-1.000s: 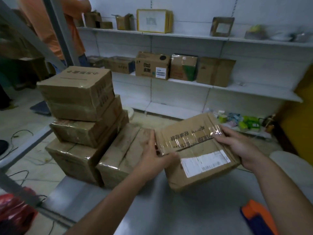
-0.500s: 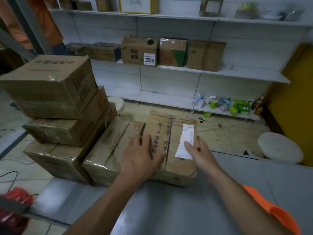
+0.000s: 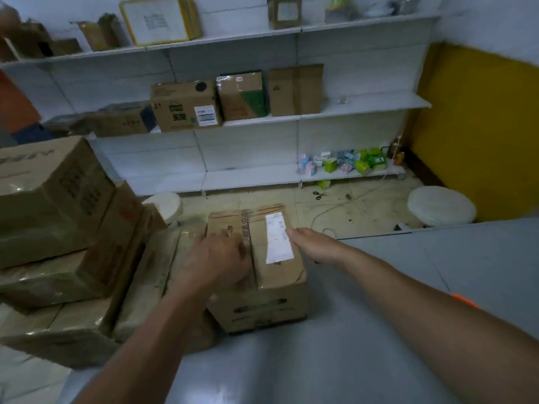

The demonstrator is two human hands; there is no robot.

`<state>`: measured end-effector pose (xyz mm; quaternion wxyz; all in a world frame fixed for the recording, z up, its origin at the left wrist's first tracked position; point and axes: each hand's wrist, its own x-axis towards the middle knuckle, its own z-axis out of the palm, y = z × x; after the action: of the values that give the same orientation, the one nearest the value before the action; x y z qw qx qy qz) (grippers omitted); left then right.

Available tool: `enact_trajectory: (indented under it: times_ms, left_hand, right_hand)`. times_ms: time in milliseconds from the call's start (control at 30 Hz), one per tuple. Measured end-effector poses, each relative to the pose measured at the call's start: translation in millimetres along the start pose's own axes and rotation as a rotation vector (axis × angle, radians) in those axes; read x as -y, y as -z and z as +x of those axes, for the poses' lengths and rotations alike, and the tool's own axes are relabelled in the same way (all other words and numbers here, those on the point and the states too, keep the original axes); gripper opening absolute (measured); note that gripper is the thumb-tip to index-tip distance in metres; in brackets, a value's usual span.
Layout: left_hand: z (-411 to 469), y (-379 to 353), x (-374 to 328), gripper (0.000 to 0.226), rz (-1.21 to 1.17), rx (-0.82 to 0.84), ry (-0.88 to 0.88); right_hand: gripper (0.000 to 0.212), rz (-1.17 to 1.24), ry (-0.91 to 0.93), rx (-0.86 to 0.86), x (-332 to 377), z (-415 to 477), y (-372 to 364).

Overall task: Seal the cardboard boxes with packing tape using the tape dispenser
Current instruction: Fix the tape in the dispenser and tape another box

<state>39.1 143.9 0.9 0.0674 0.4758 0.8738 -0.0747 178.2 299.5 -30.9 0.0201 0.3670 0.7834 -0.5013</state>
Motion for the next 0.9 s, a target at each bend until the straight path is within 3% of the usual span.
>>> enact_trajectory:
  times_ms: [133, 233, 433, 533, 800, 900]
  left_hand:
    - [40.3, 35.9, -61.1, 0.034, -0.099, -0.021, -0.221]
    - [58.2, 46.1, -139.0, 0.046, -0.126, -0.012, -0.374]
    - [84.3, 52.2, -296.4, 0.05, 0.053, 0.063, -0.646]
    - [87.5, 55.9, -364.4, 0.05, 0.099, 0.095, -0.737]
    - [121.5, 42.5, -601.0, 0.047, 0.057, 0.111, -0.795]
    - [131.6, 32.0, -688.8, 0.048, 0.015, 0.197, -0.8]
  right_hand:
    - [0.071, -0.176, -0.051, -0.263, -33.6, -14.1, 82.4]
    - [0.066, -0.247, -0.181, -0.405, -83.3, -46.2, 153.5]
    - [0.062, -0.096, -0.462, -0.677, -202.6, -153.1, 261.2]
    - [0.064, -0.019, -0.53, -0.734, -257.1, -195.3, 298.9]
    - [0.066, 0.133, -0.585, -0.952, -422.4, -263.0, 448.0]
    - [0.048, 0.169, -0.555, -1.041, -477.5, -281.1, 501.2]
